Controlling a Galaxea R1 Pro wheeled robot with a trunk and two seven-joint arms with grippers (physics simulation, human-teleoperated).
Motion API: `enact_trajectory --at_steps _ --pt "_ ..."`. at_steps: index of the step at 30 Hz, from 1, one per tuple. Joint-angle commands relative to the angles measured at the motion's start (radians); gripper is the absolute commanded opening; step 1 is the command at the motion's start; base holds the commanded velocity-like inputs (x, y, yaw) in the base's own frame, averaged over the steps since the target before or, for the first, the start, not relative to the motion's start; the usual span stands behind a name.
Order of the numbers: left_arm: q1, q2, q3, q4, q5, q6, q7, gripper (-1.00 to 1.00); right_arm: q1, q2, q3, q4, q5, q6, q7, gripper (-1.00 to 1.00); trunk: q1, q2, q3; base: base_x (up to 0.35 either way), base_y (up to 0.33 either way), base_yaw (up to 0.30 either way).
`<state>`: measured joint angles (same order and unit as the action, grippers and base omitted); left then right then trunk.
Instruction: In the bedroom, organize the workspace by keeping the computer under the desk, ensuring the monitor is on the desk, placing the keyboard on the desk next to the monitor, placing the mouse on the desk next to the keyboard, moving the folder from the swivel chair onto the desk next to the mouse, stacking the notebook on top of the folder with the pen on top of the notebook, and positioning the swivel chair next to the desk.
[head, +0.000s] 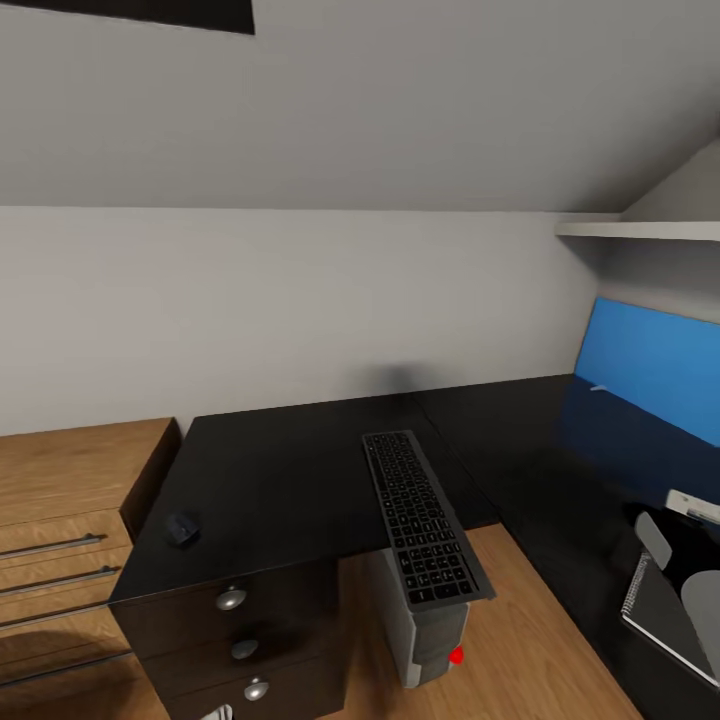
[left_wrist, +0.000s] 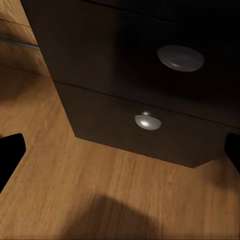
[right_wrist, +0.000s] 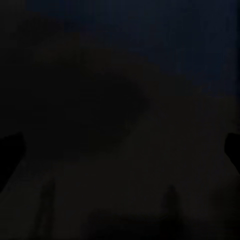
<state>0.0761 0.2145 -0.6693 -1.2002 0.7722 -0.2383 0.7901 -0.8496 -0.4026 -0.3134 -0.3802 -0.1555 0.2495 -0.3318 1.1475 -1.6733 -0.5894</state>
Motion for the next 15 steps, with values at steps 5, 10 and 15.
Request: enact_trajectory --at_steps 5,10,15 --pt "-0.001 0.000 -0.003 -0.001 0.009 -0.007 0.003 1.00 0.000 -0.009 -0.001 -0.001 -0.031 0.004 -0.004 1.00 0.000 0.000 -0.001 0.000 -0.018 0.000" --pt "-0.001 0.001 -0.003 -0.001 0.007 -0.007 0.003 1.00 0.000 -0.028 -0.002 0.001 -0.076 0.004 -0.002 1.00 0.000 0.000 -0.001 0.000 -0.005 0.000" --pt "-0.001 0.000 -0.003 -0.001 0.007 -0.007 0.003 1.00 0.000 -0.049 -0.003 0.017 -0.108 0.003 0.001 1.00 0.000 0.000 -0.001 0.000 -0.129 0.000"
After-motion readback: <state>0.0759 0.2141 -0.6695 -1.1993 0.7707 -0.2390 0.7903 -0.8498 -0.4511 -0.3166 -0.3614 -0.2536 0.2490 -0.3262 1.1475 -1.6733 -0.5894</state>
